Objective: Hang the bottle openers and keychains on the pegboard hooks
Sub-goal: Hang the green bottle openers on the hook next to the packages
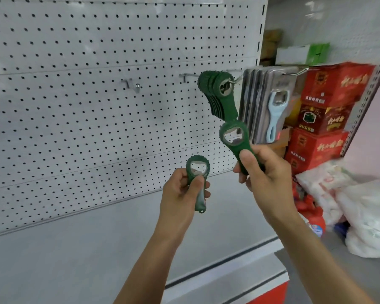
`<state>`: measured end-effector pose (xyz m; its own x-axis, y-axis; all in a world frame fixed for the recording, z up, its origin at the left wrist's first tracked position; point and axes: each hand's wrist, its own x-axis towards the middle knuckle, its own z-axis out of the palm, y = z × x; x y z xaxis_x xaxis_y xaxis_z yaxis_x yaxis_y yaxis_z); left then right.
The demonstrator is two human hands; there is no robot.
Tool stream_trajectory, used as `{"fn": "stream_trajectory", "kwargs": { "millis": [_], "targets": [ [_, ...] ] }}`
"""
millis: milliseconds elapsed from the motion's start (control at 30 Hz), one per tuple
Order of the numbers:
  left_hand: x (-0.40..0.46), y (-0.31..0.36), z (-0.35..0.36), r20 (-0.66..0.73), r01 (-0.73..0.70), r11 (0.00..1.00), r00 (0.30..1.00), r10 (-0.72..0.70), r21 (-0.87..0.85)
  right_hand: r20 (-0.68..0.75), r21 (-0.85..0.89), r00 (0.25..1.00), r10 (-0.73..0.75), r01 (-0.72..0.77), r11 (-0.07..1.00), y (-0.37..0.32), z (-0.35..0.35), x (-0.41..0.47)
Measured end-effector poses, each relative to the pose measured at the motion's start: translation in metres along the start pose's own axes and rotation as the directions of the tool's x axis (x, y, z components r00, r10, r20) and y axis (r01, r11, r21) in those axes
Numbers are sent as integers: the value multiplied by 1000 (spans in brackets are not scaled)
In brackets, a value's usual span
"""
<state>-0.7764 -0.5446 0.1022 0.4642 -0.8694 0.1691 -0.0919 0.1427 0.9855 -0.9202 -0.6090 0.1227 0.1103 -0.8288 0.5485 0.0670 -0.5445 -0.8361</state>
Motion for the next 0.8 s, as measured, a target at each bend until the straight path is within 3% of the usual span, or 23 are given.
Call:
{"fn": "stream_trajectory", "kwargs": {
  "millis": [300,800],
  "targets": [
    [3,20,37,-136,-21,1000,991,19,-16,77,113,990,-122,113,987,-34,-23,73],
    [3,31,62,-281,-72,997,958,63,-22,251,116,968,22,-52,992,-9,-15,118]
  ]
}}
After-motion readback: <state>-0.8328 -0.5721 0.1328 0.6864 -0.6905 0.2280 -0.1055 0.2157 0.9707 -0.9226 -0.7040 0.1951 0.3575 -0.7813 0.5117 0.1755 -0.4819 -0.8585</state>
